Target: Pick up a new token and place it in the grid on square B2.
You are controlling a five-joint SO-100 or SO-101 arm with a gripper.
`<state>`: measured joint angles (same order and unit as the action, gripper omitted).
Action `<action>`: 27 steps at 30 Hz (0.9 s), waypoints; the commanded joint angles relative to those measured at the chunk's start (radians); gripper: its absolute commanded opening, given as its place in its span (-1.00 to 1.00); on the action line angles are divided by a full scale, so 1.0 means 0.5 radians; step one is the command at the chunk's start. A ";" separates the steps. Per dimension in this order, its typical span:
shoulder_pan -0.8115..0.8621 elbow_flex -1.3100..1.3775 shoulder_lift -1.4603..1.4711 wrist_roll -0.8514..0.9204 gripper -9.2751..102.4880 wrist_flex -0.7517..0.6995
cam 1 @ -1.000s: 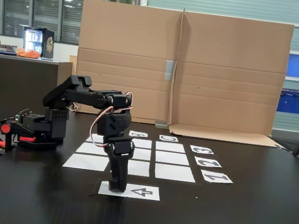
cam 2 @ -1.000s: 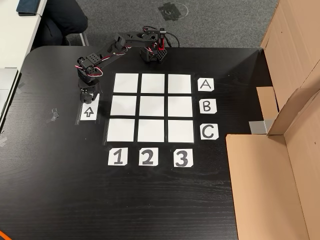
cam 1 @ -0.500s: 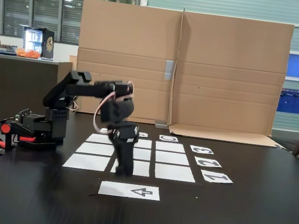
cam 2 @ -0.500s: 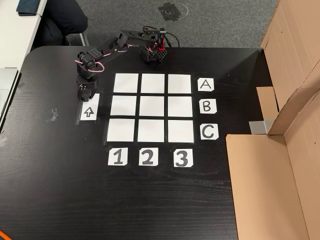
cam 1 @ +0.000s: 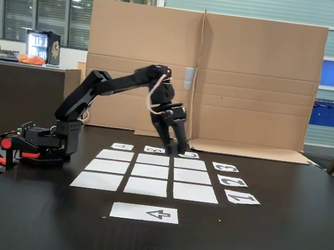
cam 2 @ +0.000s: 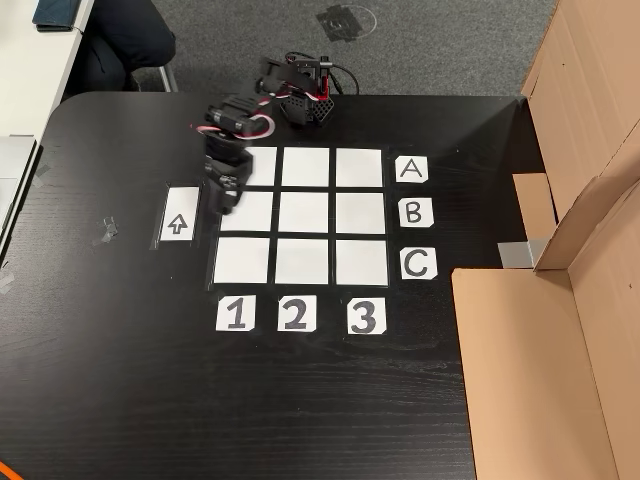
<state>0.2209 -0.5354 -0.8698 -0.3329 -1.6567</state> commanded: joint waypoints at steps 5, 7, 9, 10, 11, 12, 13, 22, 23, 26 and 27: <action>-0.476 -0.264 -0.098 -0.071 -0.61 -0.003; -0.565 -0.353 -0.098 -0.089 -0.61 0.006; -0.629 -0.445 -0.098 -0.104 -0.61 0.025; -0.653 -0.497 -0.107 -0.110 -0.61 0.034; -0.681 -0.555 -0.117 -0.110 -0.61 0.052; -0.699 -0.604 -0.120 -0.114 -0.61 0.061; -0.715 -0.669 -0.135 -0.120 -0.61 0.089; -0.693 -1.313 -0.393 -0.147 -0.61 0.482; -0.690 -1.365 -0.423 -0.147 -0.61 0.509; -0.684 -1.482 -0.488 -0.147 -0.61 0.549; -0.681 -1.522 -0.506 -0.147 -0.61 0.565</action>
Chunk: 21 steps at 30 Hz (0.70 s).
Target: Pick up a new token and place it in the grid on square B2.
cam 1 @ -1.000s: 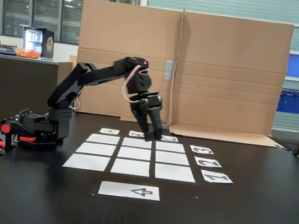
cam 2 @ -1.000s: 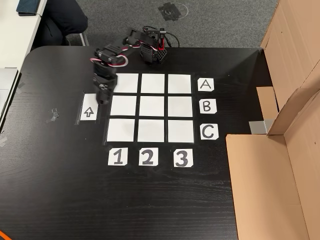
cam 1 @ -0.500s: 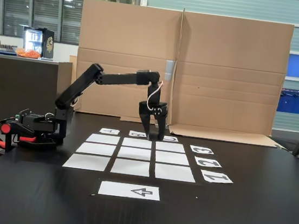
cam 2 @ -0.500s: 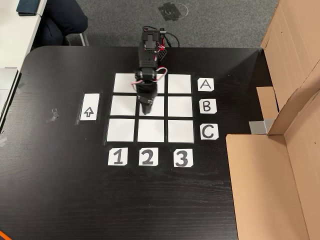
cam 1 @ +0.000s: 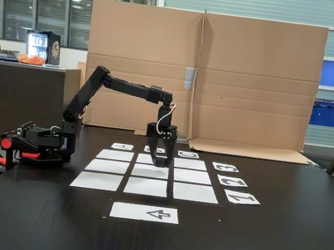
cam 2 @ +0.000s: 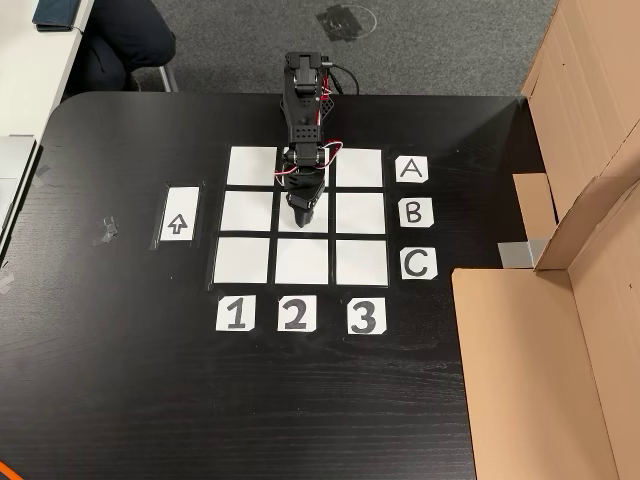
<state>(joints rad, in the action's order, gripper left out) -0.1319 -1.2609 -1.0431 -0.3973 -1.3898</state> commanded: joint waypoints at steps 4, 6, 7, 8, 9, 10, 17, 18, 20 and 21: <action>0.025 -0.202 -0.206 -0.018 -0.61 0.080; 0.028 -0.270 -0.218 -0.018 -0.61 0.120; 0.028 -0.310 -0.227 -0.018 -0.61 0.144; 0.028 -0.347 -0.233 -0.018 -0.61 0.169; 0.028 -0.380 -0.239 -0.018 -0.61 0.190; 0.028 -0.414 -0.249 -0.018 -0.61 0.209; 0.043 -0.515 -0.267 -0.018 -0.60 0.270; 0.046 -0.525 -0.270 -0.018 -0.60 0.279; 0.052 -0.540 -0.276 -0.018 -0.59 0.291; 0.055 -0.549 -0.279 -0.018 -0.59 0.298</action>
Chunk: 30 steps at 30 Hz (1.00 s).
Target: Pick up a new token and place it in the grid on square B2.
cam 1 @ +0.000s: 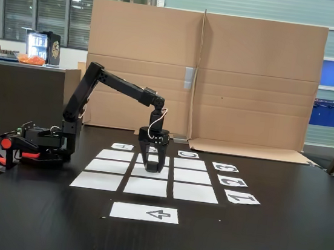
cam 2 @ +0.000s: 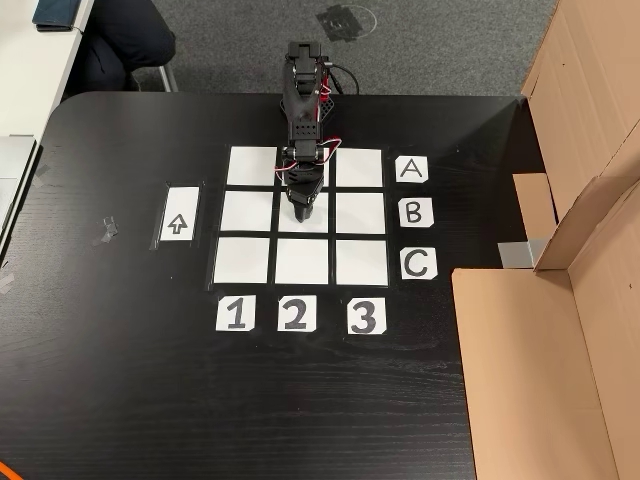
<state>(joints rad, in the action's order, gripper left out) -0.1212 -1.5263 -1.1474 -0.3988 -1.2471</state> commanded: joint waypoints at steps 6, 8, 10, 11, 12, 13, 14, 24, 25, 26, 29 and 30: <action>0.055 -0.037 -0.083 -0.015 -0.45 0.021; 0.061 -0.049 -0.104 -0.015 -0.37 0.025; 0.064 -0.074 -0.132 -0.018 -0.26 0.028; 0.064 -0.086 -0.147 -0.018 -0.23 0.028; 0.064 -0.095 -0.160 -0.018 -0.20 0.028; 0.064 -0.101 -0.169 -0.018 -0.17 0.028; 0.064 -0.107 -0.175 -0.018 -0.15 0.028; 0.012 -0.132 -0.390 -0.018 -0.07 0.003; -0.003 -0.132 -0.430 -0.018 -0.07 0.003; -0.021 -0.132 -0.476 -0.018 -0.07 0.000; -0.104 -0.132 -0.647 -0.018 -0.06 -0.028; -0.141 -0.132 -0.718 -0.018 -0.05 -0.040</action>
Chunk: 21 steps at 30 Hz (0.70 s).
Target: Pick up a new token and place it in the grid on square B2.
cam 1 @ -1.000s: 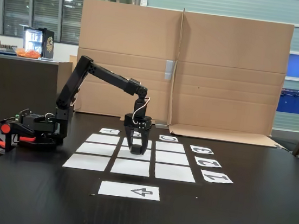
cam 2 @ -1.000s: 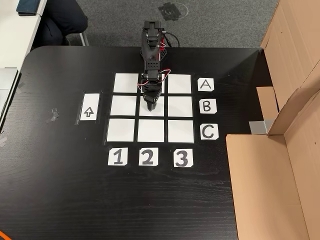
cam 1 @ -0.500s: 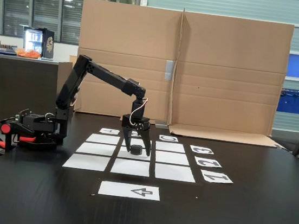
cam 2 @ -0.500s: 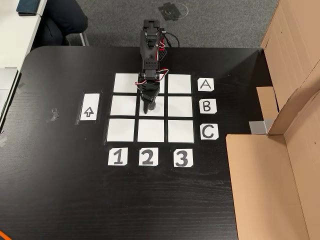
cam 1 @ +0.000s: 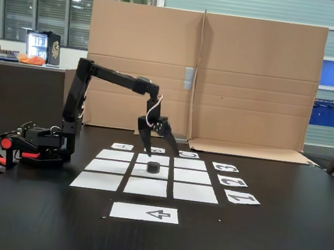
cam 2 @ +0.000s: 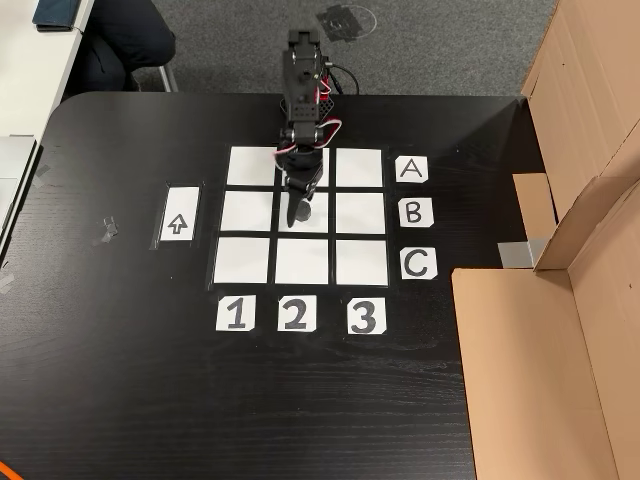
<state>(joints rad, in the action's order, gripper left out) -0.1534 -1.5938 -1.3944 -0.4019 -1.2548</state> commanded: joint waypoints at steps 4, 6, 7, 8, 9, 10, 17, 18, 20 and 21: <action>-0.304 -0.021 -0.549 -0.015 -0.04 -0.086; -0.463 -0.055 -0.752 -0.015 -0.03 -0.135; -0.552 -0.086 -0.865 -0.012 -0.03 -0.153; -0.647 -0.120 -0.979 -0.009 -0.03 -0.169; -0.746 -0.156 -1.092 -0.009 -0.03 -0.184; -0.844 -0.193 -1.200 -0.009 -0.03 -0.187; -1.473 -0.482 -1.844 -0.018 -0.04 -0.160; -1.565 -0.531 -1.945 -0.018 -0.04 -0.135; -1.755 -0.660 -2.194 -0.018 -0.08 -0.046; -1.853 -0.730 -2.326 -0.018 -0.10 -0.003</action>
<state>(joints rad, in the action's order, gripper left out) -0.9173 -1.8914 -2.3393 -0.4157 -1.2993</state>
